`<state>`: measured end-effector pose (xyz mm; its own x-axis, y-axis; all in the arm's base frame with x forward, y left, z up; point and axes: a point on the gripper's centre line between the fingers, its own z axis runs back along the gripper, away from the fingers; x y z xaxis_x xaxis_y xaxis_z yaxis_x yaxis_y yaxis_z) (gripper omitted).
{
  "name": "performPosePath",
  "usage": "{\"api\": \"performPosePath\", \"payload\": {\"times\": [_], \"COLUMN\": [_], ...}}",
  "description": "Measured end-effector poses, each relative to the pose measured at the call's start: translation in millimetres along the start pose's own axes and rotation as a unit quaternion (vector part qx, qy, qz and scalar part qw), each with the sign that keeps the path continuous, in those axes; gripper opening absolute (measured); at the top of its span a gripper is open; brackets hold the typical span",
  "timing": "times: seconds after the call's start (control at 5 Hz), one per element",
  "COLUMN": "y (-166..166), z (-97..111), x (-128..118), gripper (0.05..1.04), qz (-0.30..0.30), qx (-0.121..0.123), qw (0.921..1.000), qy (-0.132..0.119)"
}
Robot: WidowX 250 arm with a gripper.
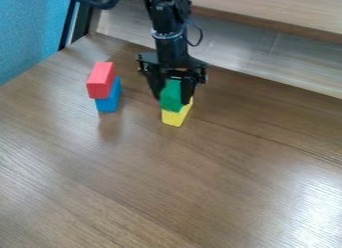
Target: Move the green block in right table
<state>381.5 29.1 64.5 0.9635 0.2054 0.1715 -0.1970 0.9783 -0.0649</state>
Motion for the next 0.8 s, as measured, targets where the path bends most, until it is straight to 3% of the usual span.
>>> {"api": "performPosePath", "payload": {"times": [0.2, 0.8], "y": [-0.9, -19.3], "z": [-0.7, 5.5], "x": [0.3, -32.2], "gripper": [0.59, 0.59], "qz": [-0.004, -0.06], "qx": [0.002, -0.013], "qw": [1.0, 0.9981], "qy": [-0.005, 0.001]}}
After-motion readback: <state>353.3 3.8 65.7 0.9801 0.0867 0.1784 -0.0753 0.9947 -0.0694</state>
